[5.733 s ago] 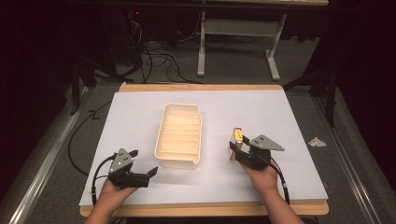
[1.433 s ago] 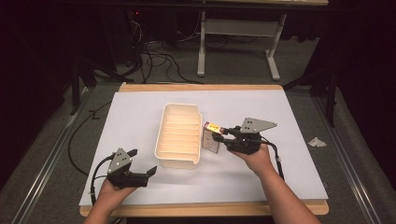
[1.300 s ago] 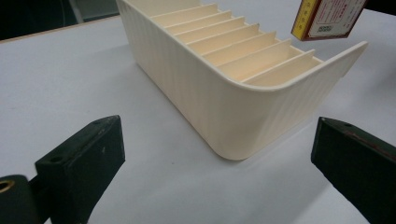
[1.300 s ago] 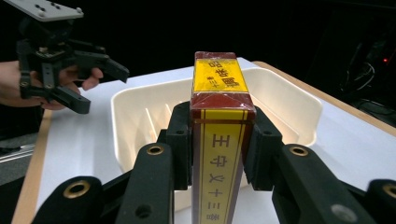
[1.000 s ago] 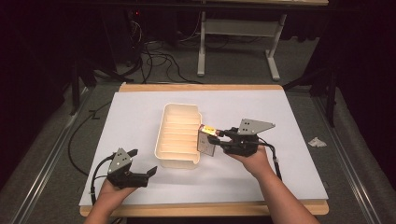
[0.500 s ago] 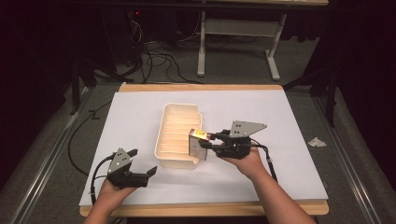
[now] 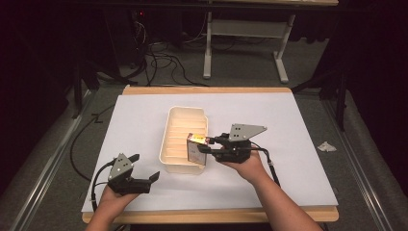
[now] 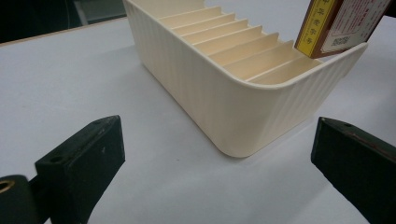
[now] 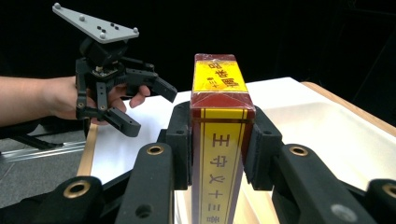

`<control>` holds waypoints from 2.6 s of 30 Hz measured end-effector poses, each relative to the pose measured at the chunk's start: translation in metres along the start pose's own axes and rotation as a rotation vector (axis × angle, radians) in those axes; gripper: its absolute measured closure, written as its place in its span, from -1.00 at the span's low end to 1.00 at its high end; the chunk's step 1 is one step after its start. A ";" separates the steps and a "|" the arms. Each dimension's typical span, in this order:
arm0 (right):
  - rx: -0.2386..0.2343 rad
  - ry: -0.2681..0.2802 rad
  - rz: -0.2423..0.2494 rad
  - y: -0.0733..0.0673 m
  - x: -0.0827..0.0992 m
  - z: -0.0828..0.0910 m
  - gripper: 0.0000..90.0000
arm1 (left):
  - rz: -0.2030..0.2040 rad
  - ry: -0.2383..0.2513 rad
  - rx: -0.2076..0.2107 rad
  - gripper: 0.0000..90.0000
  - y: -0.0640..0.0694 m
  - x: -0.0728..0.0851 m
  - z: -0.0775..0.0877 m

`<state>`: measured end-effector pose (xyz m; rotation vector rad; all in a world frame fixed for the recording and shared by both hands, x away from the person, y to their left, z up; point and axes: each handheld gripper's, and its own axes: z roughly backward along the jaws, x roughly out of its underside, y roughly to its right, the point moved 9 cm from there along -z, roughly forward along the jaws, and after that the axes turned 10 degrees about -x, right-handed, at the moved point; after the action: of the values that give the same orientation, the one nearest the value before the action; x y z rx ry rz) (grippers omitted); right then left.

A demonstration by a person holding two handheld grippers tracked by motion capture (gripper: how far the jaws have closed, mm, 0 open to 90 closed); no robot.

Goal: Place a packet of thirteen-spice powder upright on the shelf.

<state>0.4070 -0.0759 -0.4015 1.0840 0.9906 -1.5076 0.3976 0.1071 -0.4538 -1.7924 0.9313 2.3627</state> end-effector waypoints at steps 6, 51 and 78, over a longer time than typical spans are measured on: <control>-0.008 0.004 0.006 0.000 -0.002 -0.005 0.53 | 0.003 0.001 -0.005 -0.92 -0.002 0.000 0.002; -0.042 -0.073 -0.021 0.003 0.032 -0.055 0.53 | 0.004 -0.006 -0.018 -0.92 -0.007 0.001 0.006; -0.027 -0.117 -0.035 0.004 0.048 -0.059 0.51 | -0.002 -0.011 -0.013 -0.92 -0.005 0.002 0.005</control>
<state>0.4148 -0.0321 -0.4640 0.9526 0.9505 -1.5629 0.3944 0.1128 -0.4572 -1.7825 0.9138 2.3805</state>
